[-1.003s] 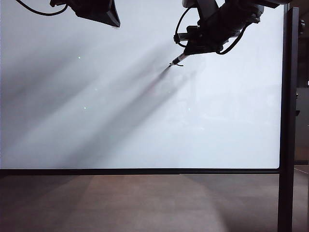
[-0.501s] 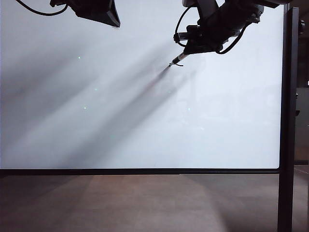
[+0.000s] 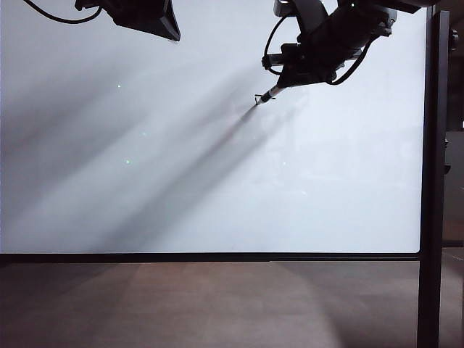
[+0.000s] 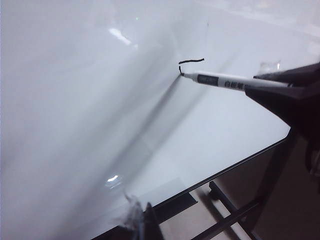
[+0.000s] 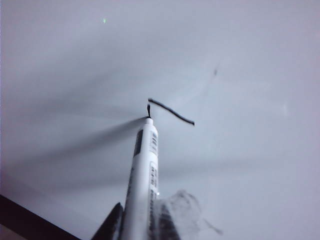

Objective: Reach to the right to find the marker pen, pick it up, and write the number 5 on the whiteboard.

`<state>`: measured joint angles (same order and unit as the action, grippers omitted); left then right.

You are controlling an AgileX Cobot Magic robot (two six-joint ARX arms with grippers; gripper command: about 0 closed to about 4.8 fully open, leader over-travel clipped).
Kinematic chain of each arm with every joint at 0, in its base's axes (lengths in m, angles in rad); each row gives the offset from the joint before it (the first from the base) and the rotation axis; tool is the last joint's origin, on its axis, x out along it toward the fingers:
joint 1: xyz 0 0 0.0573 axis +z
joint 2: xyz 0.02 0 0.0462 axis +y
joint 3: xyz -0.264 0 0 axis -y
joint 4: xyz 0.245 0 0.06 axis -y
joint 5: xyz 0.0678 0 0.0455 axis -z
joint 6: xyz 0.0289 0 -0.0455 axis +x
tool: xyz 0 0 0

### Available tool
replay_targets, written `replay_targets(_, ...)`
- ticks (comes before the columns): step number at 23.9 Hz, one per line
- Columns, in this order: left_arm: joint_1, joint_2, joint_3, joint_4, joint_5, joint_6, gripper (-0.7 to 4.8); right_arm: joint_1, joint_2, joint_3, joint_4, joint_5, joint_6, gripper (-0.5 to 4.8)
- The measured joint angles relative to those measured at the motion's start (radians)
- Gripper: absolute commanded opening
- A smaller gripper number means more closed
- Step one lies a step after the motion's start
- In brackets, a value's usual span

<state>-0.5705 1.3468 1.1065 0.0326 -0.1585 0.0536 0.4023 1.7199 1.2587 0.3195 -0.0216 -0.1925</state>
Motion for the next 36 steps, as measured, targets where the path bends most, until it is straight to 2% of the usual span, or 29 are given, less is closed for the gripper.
replay_targets(36,0.000,0.000,0.000,0.000,0.000,0.000,-0.04,0.003,-0.032,0.000,0.005,-0.005,0.000,-0.06)
